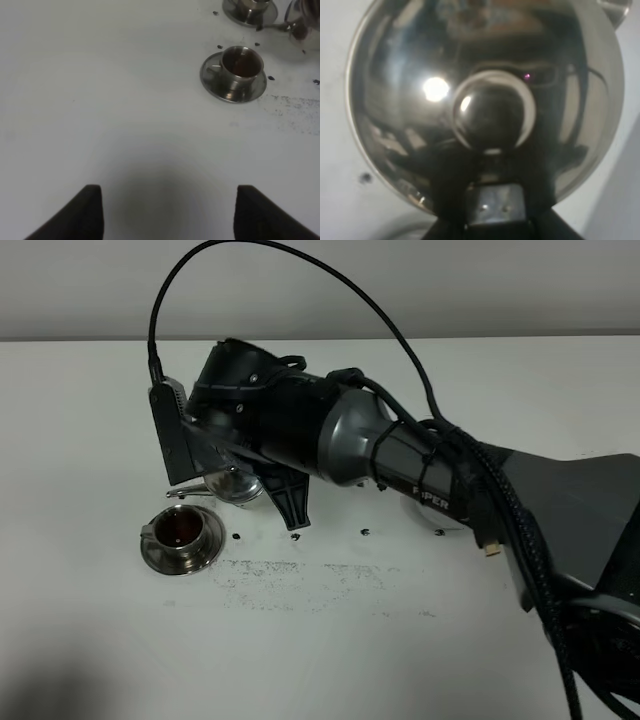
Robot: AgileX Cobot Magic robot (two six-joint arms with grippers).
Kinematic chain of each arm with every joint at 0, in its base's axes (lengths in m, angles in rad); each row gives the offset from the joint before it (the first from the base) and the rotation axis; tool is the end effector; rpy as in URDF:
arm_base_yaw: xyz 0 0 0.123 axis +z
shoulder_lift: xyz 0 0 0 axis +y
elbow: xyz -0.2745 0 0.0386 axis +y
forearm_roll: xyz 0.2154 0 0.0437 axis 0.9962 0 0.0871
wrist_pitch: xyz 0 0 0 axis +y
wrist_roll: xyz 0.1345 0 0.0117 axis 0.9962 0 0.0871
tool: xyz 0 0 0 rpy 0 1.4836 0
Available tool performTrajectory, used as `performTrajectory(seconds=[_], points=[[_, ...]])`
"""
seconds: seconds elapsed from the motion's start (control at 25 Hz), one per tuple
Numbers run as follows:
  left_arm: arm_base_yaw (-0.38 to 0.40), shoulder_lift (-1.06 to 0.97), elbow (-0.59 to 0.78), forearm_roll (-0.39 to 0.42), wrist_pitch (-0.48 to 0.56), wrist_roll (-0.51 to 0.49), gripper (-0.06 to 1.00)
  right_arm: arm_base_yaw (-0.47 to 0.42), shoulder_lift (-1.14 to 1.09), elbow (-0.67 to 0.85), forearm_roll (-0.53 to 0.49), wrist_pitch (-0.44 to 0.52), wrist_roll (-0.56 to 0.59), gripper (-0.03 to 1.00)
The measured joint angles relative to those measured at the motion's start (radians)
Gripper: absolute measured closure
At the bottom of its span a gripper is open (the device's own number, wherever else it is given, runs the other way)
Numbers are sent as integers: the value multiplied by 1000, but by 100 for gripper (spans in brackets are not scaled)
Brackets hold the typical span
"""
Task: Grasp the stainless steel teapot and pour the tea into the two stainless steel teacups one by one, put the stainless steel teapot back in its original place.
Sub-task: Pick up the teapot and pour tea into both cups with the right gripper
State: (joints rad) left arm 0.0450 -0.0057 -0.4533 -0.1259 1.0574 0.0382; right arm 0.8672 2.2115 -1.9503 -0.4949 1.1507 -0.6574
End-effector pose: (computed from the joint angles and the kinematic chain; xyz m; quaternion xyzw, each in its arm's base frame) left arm 0.0169 -0.0140 0.2293 -0.0019 0.8612 -0.0419 0.5065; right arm 0.3357 0.3051 0.1902 -0.7163 0.6464 -0.2205 0.1429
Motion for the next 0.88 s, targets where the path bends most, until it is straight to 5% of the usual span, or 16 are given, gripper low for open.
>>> performTrajectory(seconds=[0.28,0.52,0.64,0.88], points=[[0,0,0,0,0,0,40,-34,-146,132,222,-93,32,79],[0,0,0,0,0,0,40,-36,-271,371,419,-214,188,79],[0,0,0,0,0,0,40,-36,-278,449,473,-255,300,79],[0,0,0,0,0,0,40,-37,-278,575,522,-403,342,79]])
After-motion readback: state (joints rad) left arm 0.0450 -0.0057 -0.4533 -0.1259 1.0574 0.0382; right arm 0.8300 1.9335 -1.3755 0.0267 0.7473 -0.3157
